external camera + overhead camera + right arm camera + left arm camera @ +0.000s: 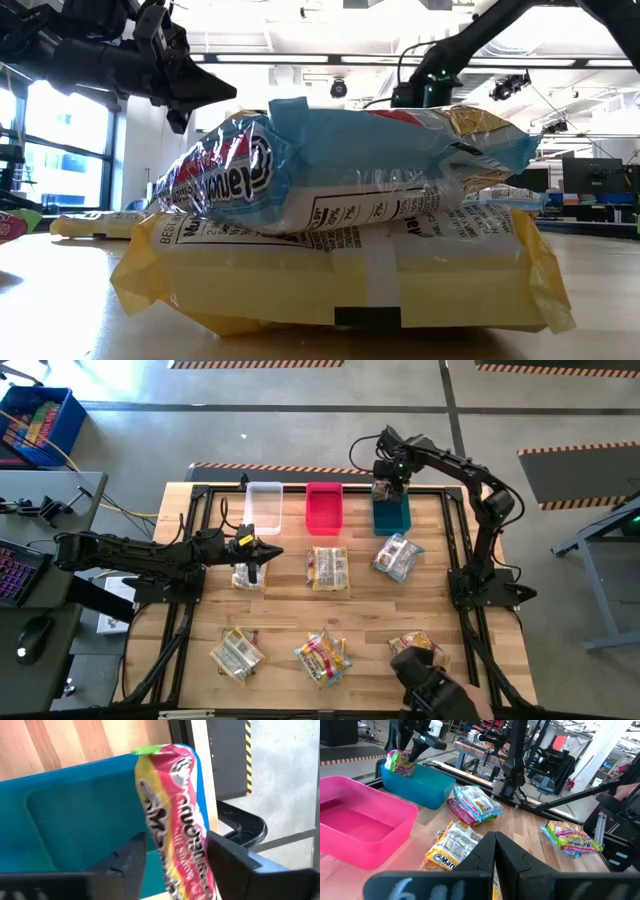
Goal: Sort Maruchan noodles
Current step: Put the green noodle pack into the blue bin
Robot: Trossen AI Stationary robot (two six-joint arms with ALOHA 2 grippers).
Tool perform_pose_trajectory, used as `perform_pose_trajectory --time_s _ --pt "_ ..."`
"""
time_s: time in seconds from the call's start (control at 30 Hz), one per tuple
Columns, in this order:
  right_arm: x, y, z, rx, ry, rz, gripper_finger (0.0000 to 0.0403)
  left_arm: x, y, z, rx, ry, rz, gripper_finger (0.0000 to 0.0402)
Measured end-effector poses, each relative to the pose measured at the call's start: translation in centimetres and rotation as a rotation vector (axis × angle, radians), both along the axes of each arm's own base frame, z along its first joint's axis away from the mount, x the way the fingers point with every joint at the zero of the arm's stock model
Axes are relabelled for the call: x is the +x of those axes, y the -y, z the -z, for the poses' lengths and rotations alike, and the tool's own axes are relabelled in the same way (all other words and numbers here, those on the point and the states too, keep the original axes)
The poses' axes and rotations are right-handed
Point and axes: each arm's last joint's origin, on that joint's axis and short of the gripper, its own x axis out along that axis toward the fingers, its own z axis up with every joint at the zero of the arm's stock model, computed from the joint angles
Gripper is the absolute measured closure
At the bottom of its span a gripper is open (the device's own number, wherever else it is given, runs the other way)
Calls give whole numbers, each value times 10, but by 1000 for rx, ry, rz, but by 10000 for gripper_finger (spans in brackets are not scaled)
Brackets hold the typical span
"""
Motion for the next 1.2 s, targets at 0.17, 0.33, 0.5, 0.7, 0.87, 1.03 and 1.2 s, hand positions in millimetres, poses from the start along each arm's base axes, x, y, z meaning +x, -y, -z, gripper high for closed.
perform_pose_trajectory --time_s 0.17,0.33,0.5,0.7,0.87,1.03,1.2 --pt "1 2 5 27 20 -8 328 0 0 0 -7 1 -1 401" --pt "1 4 5 19 34 -15 388 0 0 0 -8 1 -1 401" --pt "2 4 5 22 47 -25 395 0 0 0 -14 2 -2 401" --pt "3 5 5 32 72 -9 358 0 0 0 -16 3 -2 401" --pt "4 6 5 27 84 14 293 0 0 1 -18 -10 -2 401" --pt "3 7 5 4 64 29 241 0 0 2 -18 -21 -2 401" --pt "2 5 3 0 53 31 228 0 0 2 6 -25 1 401"
